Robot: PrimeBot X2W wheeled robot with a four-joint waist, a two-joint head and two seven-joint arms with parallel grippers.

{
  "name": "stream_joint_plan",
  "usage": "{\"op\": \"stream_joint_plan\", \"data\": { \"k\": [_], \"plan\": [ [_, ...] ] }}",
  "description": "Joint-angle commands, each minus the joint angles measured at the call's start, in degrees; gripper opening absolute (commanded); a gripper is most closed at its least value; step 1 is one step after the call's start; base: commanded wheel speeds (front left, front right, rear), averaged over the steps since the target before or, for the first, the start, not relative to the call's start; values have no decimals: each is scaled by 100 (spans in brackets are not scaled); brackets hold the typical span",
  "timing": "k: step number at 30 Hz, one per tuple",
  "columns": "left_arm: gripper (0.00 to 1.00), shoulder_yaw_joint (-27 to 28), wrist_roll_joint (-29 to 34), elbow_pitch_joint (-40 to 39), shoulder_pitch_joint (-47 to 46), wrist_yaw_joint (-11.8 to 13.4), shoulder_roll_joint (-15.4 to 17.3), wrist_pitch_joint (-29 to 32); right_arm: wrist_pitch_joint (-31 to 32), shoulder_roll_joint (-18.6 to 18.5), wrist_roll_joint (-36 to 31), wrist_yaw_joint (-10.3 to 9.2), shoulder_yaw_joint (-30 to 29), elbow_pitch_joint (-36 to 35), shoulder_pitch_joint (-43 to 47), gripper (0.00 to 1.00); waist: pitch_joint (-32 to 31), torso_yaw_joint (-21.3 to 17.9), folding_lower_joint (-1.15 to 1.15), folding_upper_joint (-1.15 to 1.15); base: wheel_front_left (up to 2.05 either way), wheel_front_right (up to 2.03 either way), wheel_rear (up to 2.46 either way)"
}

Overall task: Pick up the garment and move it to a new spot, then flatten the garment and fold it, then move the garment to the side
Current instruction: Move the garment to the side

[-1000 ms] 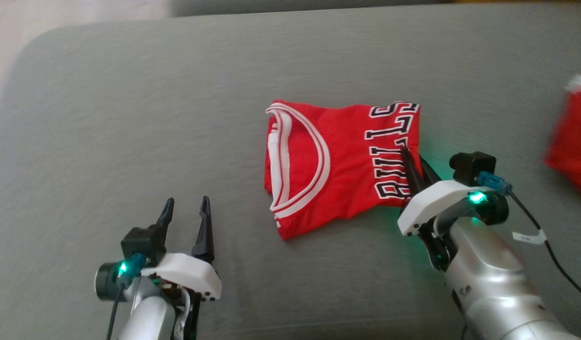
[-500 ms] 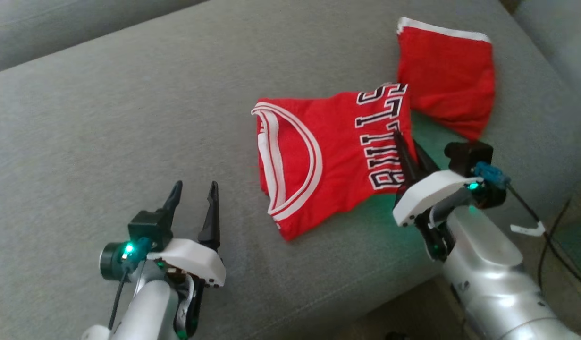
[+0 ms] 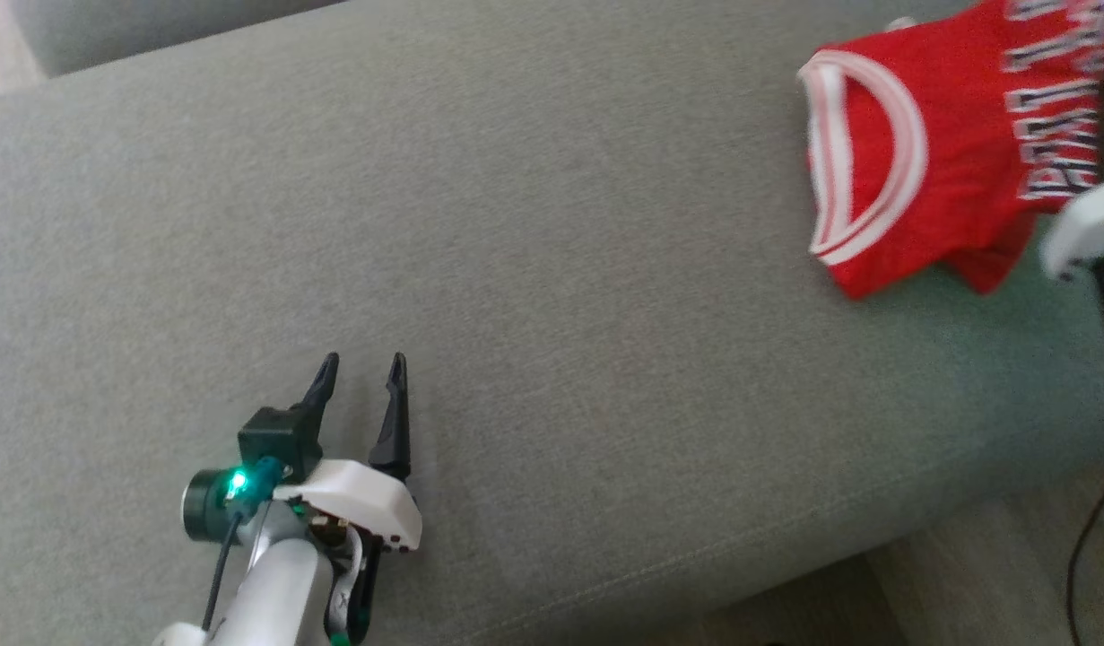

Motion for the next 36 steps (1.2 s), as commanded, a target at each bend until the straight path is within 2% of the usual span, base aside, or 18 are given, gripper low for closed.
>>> {"op": "stream_joint_plan", "data": {
  "k": [1, 2, 5, 9, 12, 16, 27, 36],
  "plan": [
    [100, 195, 13, -185, -81, 17, 44, -70, -39, -16, -101, 20, 21, -143, -160, 38, 54, 64, 0, 0, 0, 0, 0],
    [100, 214, 8, -193, -85, 26, 44, -70, -41, -37, -300, 20, -170, -156, -171, 100, 71, 87, 0, 0, 0, 0, 0],
    [100, 294, 6, -215, -103, 65, 44, -70, -61, 140, -858, 20, -696, -448, -128, 100, 112, 137, 0, 0, 0, 0, 0],
    [100, 393, 11, -244, -143, 128, 44, -70, -78, 747, -1166, 20, -1145, -1157, 70, 100, 97, 236, 0, 0, 0, 0, 0],
    [100, 477, -14, -262, -146, 212, 44, -70, -80, 1240, -1099, 20, -1041, -1692, 327, 100, 19, 363, 0, 0, 0, 0, 0],
    [100, 570, -60, -331, -123, 315, 44, -70, -81, 1566, -750, 20, -732, -2171, 732, 100, -113, 642, 0, 0, 0, 0, 0],
    [100, 686, -233, -439, 109, 416, 44, -70, -81, 1744, 182, 20, 34, -2406, 2065, 100, -491, 1639, 0, 0, 0, 0, 0],
    [100, 853, -211, -525, 343, 406, 44, -70, -82, 1746, 605, 20, 209, -2468, 2527, 100, -776, 1984, 0, 0, 0, 0, 0]
  ]
}}
